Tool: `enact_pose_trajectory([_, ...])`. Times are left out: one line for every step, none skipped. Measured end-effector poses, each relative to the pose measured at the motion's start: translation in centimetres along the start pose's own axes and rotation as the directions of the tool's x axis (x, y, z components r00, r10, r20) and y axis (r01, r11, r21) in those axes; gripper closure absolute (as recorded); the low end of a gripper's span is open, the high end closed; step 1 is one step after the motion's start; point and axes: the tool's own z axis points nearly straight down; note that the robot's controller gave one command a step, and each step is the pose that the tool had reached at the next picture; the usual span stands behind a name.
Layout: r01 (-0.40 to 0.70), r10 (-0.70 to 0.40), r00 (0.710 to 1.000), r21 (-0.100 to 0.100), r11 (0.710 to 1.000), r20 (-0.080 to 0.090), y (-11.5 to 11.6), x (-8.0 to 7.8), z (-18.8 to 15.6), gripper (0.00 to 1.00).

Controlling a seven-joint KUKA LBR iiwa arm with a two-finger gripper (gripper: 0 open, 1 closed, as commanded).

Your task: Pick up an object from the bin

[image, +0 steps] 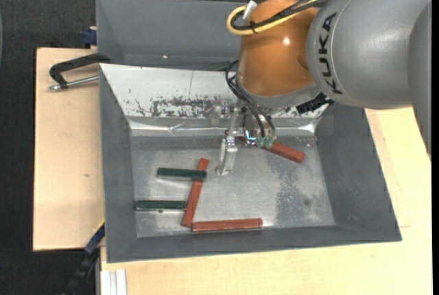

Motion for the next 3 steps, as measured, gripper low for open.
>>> enact_pose_trajectory([-0.001, 0.001, 1.0, -0.001, 1.0, 0.008, 0.0, -0.2, -0.5, 0.0])
enact_pose_trajectory([0.06, -0.06, 0.998, 0.0, 0.998, 0.015, 1.2, 0.0, 2.5, 0.0])
enact_pose_trajectory([0.209, -0.209, 0.978, 0.001, 0.978, 0.013, 3.9, 0.3, 8.4, 0.0])
